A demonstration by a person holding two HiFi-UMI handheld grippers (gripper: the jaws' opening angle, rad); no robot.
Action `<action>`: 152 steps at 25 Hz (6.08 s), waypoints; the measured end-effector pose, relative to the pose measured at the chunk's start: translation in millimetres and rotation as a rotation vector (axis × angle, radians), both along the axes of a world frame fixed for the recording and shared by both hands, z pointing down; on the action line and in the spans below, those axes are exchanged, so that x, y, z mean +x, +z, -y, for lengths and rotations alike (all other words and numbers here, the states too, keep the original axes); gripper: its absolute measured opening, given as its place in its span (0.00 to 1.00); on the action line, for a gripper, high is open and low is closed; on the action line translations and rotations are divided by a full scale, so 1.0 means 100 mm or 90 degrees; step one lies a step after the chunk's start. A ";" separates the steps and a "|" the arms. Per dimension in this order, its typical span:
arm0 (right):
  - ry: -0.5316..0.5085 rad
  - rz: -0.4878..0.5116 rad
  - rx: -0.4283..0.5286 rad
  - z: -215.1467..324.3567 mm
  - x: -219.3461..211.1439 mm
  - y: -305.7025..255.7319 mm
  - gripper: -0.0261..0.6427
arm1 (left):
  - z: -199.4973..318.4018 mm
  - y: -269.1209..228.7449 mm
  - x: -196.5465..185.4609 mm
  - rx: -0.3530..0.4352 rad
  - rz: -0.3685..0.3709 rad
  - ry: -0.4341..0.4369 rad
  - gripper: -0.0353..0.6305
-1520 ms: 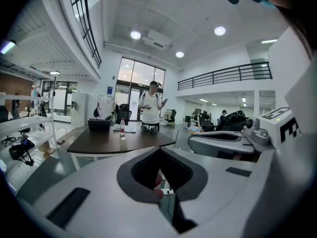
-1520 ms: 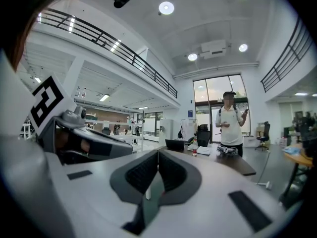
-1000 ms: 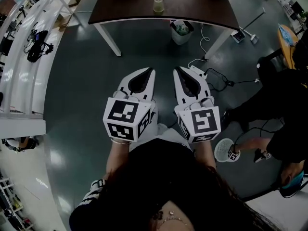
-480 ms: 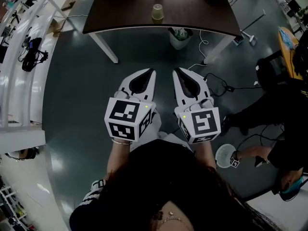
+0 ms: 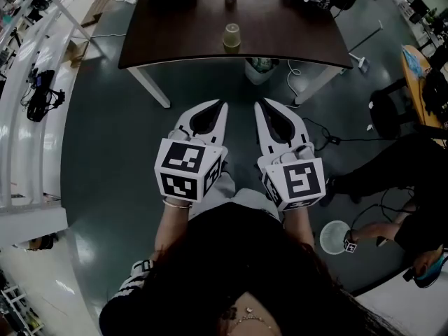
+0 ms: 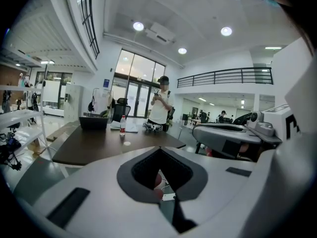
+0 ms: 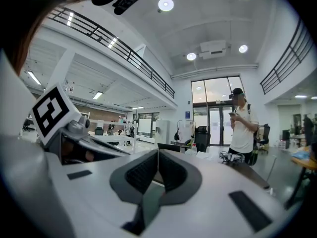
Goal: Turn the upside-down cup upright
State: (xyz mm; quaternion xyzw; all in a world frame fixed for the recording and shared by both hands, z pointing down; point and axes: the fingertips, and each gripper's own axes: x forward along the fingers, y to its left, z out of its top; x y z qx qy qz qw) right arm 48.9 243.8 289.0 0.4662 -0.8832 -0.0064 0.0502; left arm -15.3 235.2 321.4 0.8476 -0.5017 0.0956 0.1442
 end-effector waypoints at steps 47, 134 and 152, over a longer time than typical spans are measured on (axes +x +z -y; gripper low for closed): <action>-0.056 -0.034 -0.073 3.73 -0.16 0.46 0.07 | 3.49 0.27 -0.28 -0.056 -0.005 -0.097 0.04; -0.032 -0.225 -0.355 4.34 -0.60 3.05 0.49 | 4.00 1.51 -0.79 -0.235 -0.041 -0.047 0.04; -0.039 -0.182 -0.307 4.33 -0.64 2.42 0.49 | 4.04 1.18 -0.79 -0.185 -0.036 -0.034 0.04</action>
